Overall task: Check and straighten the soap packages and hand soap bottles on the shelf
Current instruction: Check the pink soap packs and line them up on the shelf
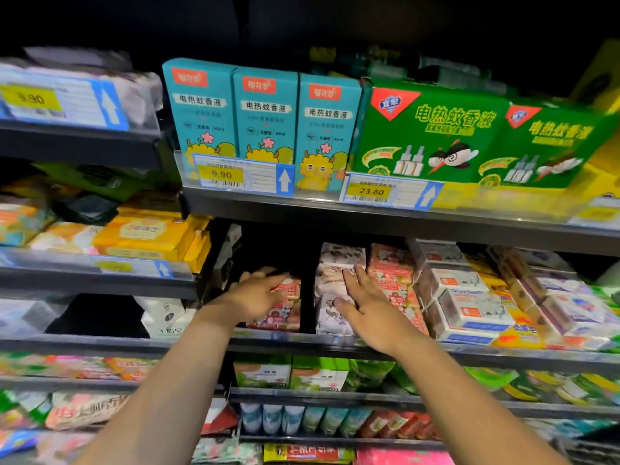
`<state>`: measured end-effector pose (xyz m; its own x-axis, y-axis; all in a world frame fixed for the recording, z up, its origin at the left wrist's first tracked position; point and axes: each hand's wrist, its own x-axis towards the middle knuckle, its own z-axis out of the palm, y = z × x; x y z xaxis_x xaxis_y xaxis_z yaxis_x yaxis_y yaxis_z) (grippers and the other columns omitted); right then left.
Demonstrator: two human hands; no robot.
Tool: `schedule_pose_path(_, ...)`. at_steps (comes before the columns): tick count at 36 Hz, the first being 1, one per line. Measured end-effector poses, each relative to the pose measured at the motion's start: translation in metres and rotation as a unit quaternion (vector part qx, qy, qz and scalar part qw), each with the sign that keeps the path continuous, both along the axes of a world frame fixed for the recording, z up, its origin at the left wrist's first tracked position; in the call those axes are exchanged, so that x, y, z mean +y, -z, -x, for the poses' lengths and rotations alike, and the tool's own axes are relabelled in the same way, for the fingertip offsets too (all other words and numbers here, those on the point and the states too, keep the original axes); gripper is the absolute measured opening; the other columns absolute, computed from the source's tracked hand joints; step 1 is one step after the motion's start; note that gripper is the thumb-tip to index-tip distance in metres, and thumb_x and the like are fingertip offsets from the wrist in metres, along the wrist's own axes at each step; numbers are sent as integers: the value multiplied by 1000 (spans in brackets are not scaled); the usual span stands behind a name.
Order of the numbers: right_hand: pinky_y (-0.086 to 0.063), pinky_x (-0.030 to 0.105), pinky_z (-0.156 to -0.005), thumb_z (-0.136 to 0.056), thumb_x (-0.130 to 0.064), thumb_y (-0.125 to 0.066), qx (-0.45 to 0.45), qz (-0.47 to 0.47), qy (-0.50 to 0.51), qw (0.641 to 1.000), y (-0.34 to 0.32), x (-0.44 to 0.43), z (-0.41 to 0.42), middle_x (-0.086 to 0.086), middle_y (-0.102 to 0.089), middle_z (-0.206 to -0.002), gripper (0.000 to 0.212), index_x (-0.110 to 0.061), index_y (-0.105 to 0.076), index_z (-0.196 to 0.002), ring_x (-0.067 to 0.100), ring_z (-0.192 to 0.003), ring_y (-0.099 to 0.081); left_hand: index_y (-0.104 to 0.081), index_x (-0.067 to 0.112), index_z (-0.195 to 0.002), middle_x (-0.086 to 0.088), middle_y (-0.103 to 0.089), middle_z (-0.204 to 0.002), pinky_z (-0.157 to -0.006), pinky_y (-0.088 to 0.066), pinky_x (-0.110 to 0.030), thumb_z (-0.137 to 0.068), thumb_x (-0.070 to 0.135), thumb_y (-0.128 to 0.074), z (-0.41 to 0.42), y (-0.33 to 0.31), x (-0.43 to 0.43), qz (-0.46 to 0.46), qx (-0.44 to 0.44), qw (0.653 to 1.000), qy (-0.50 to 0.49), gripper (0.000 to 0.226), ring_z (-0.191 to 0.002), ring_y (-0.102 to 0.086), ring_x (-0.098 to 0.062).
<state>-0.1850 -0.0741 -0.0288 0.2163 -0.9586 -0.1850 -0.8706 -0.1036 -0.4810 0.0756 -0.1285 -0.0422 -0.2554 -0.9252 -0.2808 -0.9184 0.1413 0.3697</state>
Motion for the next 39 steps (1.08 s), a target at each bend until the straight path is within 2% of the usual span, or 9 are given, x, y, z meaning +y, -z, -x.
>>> schedule_pose_path(9, -1, 37, -124, -101, -61, -31, -3, -11, -9, 1000, -3, 2, 0, -14, 20, -163, 69, -39, 0, -158, 14, -152, 15, -7, 36, -157, 8, 2, -166, -122, 6, -46, -105, 44, -29, 14, 6, 19, 34, -31, 999, 20, 58, -152, 12, -26)
schedule_pose_path(12, -4, 38, -123, -99, -64, -34, 20, -20, -23, 999, -15, -3, 7, -14, 9, -165, 67, -43, -9, -157, 13, -153, 8, -32, 30, -152, 1, -29, -161, -120, -20, -44, -104, 42, -33, 26, -8, 20, 40, -65, 997, 19, 49, -148, -24, -25)
schedule_pose_path(14, -8, 37, -124, -98, -64, -36, 32, -13, -27, 999, -23, -9, 15, -14, -4, -166, 62, -44, -21, -155, 13, -153, -2, -62, 25, -124, -4, -61, -131, -91, -46, -35, -101, 42, -40, 35, -22, 19, 74, -65, 995, 6, 36, -116, -57, -24)
schedule_pose_path(17, -30, 32, -117, -97, -58, -48, 71, 46, -12, 996, -31, -17, 33, -5, -38, -158, 56, -35, -43, -149, 19, -146, -34, -64, 21, -98, -5, -67, -103, -68, -43, -31, -100, 41, -43, 55, -44, 24, 146, -32, 989, -9, 29, -92, -62, -26)
schedule_pose_path(21, -52, 35, -89, -91, -49, -59, 187, 112, 30, 975, -36, -31, 57, 7, -71, -117, 45, -28, -61, -130, 30, -108, -64, -53, 22, -104, -7, -63, -114, -81, -51, -35, -99, 45, -42, 92, -51, 30, 183, 20, 983, 11, 26, -103, -62, -29)
schedule_pose_path(26, -53, 36, -88, -91, -54, -59, 307, 109, 49, 944, -34, -44, 73, 6, -70, -114, 44, -30, -58, -127, 30, -105, -65, -24, 28, -153, -2, -24, -159, -112, -32, -40, -96, 63, -40, 124, -37, 25, 103, 6, 993, 62, 69, -143, -28, -29)
schedule_pose_path(30, -39, 43, -109, -93, -50, -57, 321, 118, 42, 939, -35, -54, 75, 5, -54, -141, 48, -32, -52, -137, 29, -132, -46, -16, 27, -156, 2, -13, -163, -120, -14, -48, -93, 71, -34, 132, -26, 18, 88, 3, 995, 51, 78, -149, -8, -25)
schedule_pose_path(35, -2, 63, -116, -88, -54, -63, 333, 148, 42, 930, -42, -60, 73, 0, -23, -163, 78, -41, -23, -154, 30, -149, -17, -22, 27, -154, 2, -20, -161, -119, -20, -42, -92, 72, -34, 129, -19, 22, 127, 20, 990, 49, 78, -148, -13, -22)
schedule_pose_path(39, -21, 50, -117, -89, -46, -68, 302, 109, 61, 945, -42, -58, 71, 4, -24, -163, 82, -37, -21, -155, 30, -148, -26, -22, 27, -154, 1, -19, -162, -120, -13, -49, -92, 73, -32, 128, -16, 25, 142, 30, 988, 49, 78, -149, -9, -22)
